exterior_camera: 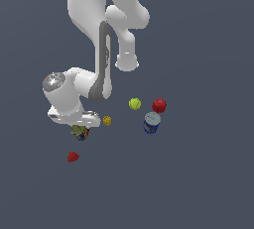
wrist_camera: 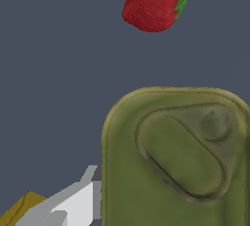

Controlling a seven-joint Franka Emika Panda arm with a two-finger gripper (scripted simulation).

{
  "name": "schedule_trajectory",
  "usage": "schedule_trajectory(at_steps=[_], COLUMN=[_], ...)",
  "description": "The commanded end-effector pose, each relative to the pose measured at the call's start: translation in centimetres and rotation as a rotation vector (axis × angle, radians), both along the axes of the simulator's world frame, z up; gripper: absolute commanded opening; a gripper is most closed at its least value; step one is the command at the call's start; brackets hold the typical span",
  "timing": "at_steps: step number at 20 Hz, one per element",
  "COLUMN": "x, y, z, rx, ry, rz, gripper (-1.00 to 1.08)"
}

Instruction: Pick up a designated object from a clutter of objects.

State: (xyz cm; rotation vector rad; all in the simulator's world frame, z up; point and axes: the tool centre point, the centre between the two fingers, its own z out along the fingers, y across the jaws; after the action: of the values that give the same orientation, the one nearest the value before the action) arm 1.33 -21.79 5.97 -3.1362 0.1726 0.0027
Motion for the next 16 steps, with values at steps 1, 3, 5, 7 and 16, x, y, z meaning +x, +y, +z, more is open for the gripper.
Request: schedule_trajectory(at_steps=[1,3,5,7,16], x=[0.1,0.2,0.3,0.5,2.0], y=[0.1,0.3,0.6,1.1,4.3], z=[0.3,0.8,1.5,2.5,9.8], rx=[0.000,0.000,0.000,0.000,-0.001], ry=[-0.001,-0.001,-0.001,-0.001,-0.001], rz=[0.000,0.000,0.000,0.000,-0.001], gripper=[-1.00,-1.00,-1.00,-1.00,-1.00])
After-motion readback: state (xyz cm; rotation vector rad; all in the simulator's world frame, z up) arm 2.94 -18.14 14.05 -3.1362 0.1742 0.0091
